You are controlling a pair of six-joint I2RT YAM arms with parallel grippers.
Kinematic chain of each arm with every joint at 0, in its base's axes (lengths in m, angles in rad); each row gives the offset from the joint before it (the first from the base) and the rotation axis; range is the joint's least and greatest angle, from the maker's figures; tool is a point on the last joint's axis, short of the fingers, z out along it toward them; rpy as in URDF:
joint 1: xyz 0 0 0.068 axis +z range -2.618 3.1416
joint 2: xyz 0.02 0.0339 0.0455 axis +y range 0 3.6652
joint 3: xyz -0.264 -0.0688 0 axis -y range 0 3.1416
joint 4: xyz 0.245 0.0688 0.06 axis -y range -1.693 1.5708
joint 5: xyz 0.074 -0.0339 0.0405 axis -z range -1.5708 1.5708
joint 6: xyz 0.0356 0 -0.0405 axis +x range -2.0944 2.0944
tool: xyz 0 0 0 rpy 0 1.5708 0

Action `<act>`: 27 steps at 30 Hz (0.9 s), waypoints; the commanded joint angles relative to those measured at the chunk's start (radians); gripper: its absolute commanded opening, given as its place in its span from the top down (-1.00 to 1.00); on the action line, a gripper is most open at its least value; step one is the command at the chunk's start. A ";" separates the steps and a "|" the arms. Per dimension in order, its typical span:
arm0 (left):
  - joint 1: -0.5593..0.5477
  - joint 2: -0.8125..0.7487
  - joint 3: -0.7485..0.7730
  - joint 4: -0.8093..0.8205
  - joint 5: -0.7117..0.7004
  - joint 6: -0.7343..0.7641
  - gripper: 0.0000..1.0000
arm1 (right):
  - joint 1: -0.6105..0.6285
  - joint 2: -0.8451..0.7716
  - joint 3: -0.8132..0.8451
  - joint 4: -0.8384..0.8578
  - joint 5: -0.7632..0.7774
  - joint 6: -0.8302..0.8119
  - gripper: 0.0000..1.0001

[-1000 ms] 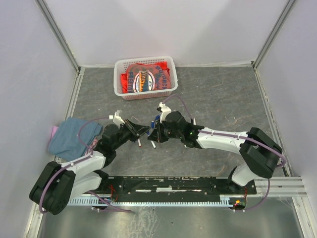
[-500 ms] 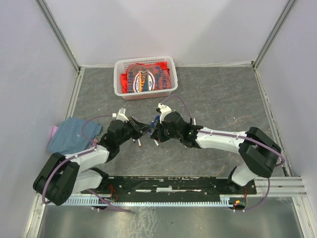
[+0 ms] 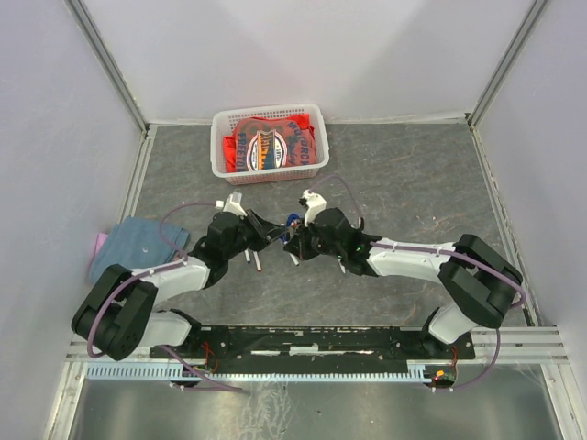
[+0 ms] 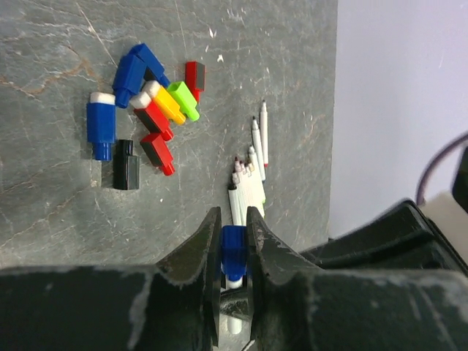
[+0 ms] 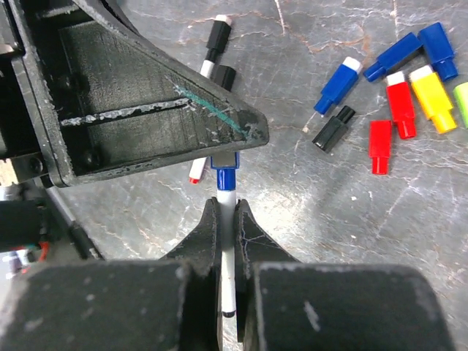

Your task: Open the pen caps

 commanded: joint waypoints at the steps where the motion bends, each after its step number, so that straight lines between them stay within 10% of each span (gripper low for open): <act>1: 0.046 0.020 0.018 0.161 -0.036 0.130 0.94 | -0.099 -0.022 -0.142 0.198 -0.283 0.129 0.98; 11: 0.095 0.067 -0.012 0.234 0.022 0.080 0.94 | -0.146 -0.040 -0.184 0.253 -0.313 0.156 0.97; 27: 0.038 0.222 0.265 -0.335 -0.224 0.308 0.94 | -0.115 -0.025 -0.033 -0.247 0.196 0.005 0.94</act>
